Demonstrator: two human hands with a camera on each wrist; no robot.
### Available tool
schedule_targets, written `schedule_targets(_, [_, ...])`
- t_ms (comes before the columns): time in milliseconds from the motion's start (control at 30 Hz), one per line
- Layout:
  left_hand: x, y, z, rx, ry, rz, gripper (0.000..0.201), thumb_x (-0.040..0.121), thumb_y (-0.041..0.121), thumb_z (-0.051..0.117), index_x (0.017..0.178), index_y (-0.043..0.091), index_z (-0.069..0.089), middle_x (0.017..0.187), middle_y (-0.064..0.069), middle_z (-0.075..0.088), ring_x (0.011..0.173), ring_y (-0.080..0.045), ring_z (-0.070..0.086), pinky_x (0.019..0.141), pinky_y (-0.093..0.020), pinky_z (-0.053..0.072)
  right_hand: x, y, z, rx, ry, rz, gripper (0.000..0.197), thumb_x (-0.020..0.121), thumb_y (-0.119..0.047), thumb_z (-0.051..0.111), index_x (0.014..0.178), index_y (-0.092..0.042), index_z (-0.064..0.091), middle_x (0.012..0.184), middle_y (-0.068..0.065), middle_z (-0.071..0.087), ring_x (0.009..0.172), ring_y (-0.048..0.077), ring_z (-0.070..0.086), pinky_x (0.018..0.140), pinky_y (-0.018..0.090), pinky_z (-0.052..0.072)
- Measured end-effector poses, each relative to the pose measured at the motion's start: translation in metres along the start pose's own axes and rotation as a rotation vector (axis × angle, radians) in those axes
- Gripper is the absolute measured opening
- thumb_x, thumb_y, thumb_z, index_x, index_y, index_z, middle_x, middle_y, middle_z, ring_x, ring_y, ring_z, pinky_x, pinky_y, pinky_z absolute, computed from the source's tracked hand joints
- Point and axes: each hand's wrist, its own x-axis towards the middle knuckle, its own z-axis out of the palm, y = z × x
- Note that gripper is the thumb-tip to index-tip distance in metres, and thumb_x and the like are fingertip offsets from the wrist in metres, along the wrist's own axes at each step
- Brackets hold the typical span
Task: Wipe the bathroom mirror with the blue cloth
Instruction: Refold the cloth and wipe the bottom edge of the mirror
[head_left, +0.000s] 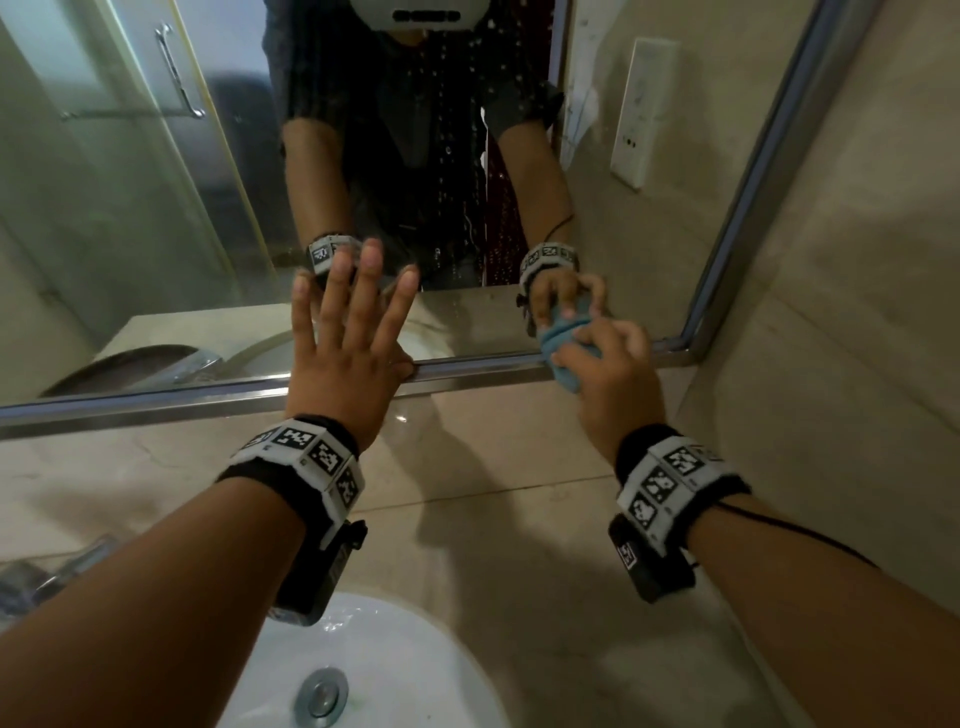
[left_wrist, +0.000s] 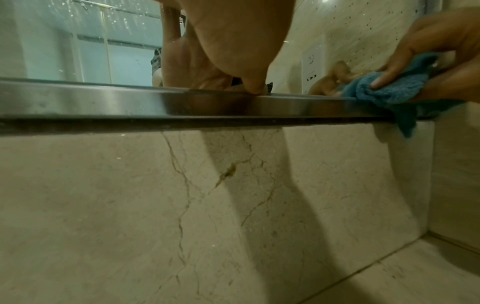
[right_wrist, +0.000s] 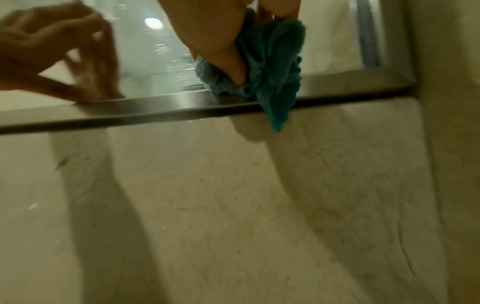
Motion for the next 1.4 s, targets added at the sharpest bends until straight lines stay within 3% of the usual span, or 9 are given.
schedule_targets(100, [0.000,-0.002,0.001,-0.033,0.027,0.018,0.100,0.081,0.051,0.059,0.150,0.023,-0.009,0.148,-0.004,-0.037,0.138,-0.025,-0.030,0.112,-0.048,-0.015,0.002,-0.004,-0.002,0.046,-0.084,-0.128,0.029,0.084,-0.017,0.043,0.085,-0.006,0.070,0.098,0.016,0.063,0.098,0.031,0.042,0.073,0.038,0.052])
schedule_targets(367, [0.000,0.000,0.001,-0.026,0.014,0.011,0.102,0.081,0.050,0.060,0.149,0.024,-0.012,0.147,-0.004,-0.039,0.137,-0.025,-0.033,0.112,-0.049,-0.014,-0.001,0.052,-0.022,-0.059,-0.017,0.137,0.026,0.061,0.014,0.076,0.079,0.002,0.064,0.087,0.023,0.057,0.077,0.042,0.055,0.066,0.042,0.049])
schedule_targets(533, [-0.001,0.001,0.002,0.009,0.023,0.004,0.102,0.083,0.052,0.058,0.149,0.022,-0.014,0.147,-0.006,-0.038,0.137,-0.026,-0.032,0.112,-0.049,-0.014,-0.003,0.015,-0.011,0.023,-0.136,-0.083,0.027,0.064,0.003,0.080,0.089,-0.002,0.070,0.098,0.025,0.061,0.090,0.046,0.057,0.077,0.047,0.051])
schedule_targets(667, [-0.001,0.000,0.003,-0.007,0.034,0.008,0.102,0.082,0.051,0.059,0.149,0.023,-0.013,0.149,-0.006,-0.036,0.138,-0.027,-0.029,0.113,-0.050,-0.012,0.001,0.048,-0.029,0.076,-0.076,0.249,0.037,0.070,0.008,0.071,0.104,-0.002,0.065,0.109,0.026,0.056,0.099,0.046,0.055,0.084,0.050,0.049])
schedule_targets(833, [-0.001,-0.001,0.007,-0.008,0.072,0.022,0.101,0.081,0.050,0.060,0.150,0.023,-0.009,0.150,-0.006,-0.033,0.139,-0.027,-0.027,0.113,-0.050,-0.012,-0.005,0.050,-0.023,0.024,-0.026,0.336,0.043,0.075,0.009,0.064,0.116,-0.001,0.058,0.118,0.024,0.051,0.106,0.043,0.052,0.089,0.050,0.048])
schedule_targets(967, [-0.001,-0.003,0.009,0.001,0.106,0.030,0.100,0.080,0.049,0.062,0.150,0.022,-0.004,0.152,-0.007,-0.030,0.140,-0.028,-0.024,0.113,-0.050,-0.013,-0.009,0.024,-0.017,0.215,0.043,0.449,0.036,0.083,-0.019,0.070,0.116,-0.007,0.061,0.127,0.017,0.047,0.119,0.029,0.045,0.100,0.036,0.039])
schedule_targets(1100, [-0.002,-0.004,0.010,-0.009,0.134,0.042,0.097,0.080,0.047,0.062,0.151,0.021,0.002,0.153,-0.007,-0.026,0.142,-0.027,-0.021,0.114,-0.050,-0.010,-0.001,0.030,-0.023,0.236,-0.022,0.335,0.030,0.079,-0.004,0.071,0.108,-0.007,0.067,0.124,0.017,0.049,0.114,0.029,0.049,0.097,0.034,0.043])
schedule_targets(1233, [-0.002,-0.005,0.011,-0.011,0.138,0.051,0.092,0.083,0.048,0.055,0.151,0.022,0.000,0.153,-0.007,-0.026,0.141,-0.028,-0.021,0.113,-0.052,-0.009,0.014,0.042,-0.027,0.253,0.268,0.585,0.029,0.080,-0.002,0.066,0.109,-0.003,0.062,0.120,0.020,0.046,0.108,0.030,0.049,0.091,0.013,0.031])
schedule_targets(1400, [-0.002,-0.003,0.012,0.005,0.114,0.040,0.092,0.084,0.050,0.053,0.151,0.022,-0.004,0.152,-0.008,-0.029,0.141,-0.029,-0.022,0.113,-0.051,-0.010,-0.004,0.003,0.001,0.128,0.031,0.356,0.040,0.072,0.006,0.069,0.109,-0.008,0.064,0.122,0.021,0.048,0.110,0.041,0.046,0.093,0.037,0.039])
